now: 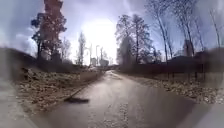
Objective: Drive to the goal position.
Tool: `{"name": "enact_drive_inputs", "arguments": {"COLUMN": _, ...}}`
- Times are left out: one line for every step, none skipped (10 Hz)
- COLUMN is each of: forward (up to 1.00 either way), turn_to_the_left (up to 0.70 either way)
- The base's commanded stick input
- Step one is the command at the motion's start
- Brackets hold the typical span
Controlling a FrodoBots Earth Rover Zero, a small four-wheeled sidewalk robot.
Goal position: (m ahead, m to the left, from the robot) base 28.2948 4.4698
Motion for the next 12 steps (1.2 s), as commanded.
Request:
{"name": "enact_drive_inputs", "arguments": {"forward": 0.85, "turn_to_the_left": 0.03}}
{"name": "enact_drive_inputs", "arguments": {"forward": 0.85, "turn_to_the_left": 0.03}}
{"name": "enact_drive_inputs", "arguments": {"forward": 0.85, "turn_to_the_left": 0.03}}
{"name": "enact_drive_inputs", "arguments": {"forward": 0.85, "turn_to_the_left": 0.03}}
{"name": "enact_drive_inputs", "arguments": {"forward": 0.85, "turn_to_the_left": 0.03}}
{"name": "enact_drive_inputs", "arguments": {"forward": 0.85, "turn_to_the_left": 0.03}}
{"name": "enact_drive_inputs", "arguments": {"forward": 0.85, "turn_to_the_left": 0.03}}
{"name": "enact_drive_inputs", "arguments": {"forward": 0.85, "turn_to_the_left": 0.04}}
{"name": "enact_drive_inputs", "arguments": {"forward": 0.85, "turn_to_the_left": 0.04}}
{"name": "enact_drive_inputs", "arguments": {"forward": 0.85, "turn_to_the_left": 0.04}}
{"name": "enact_drive_inputs", "arguments": {"forward": 0.85, "turn_to_the_left": 0.04}}
{"name": "enact_drive_inputs", "arguments": {"forward": 0.85, "turn_to_the_left": 0.04}}
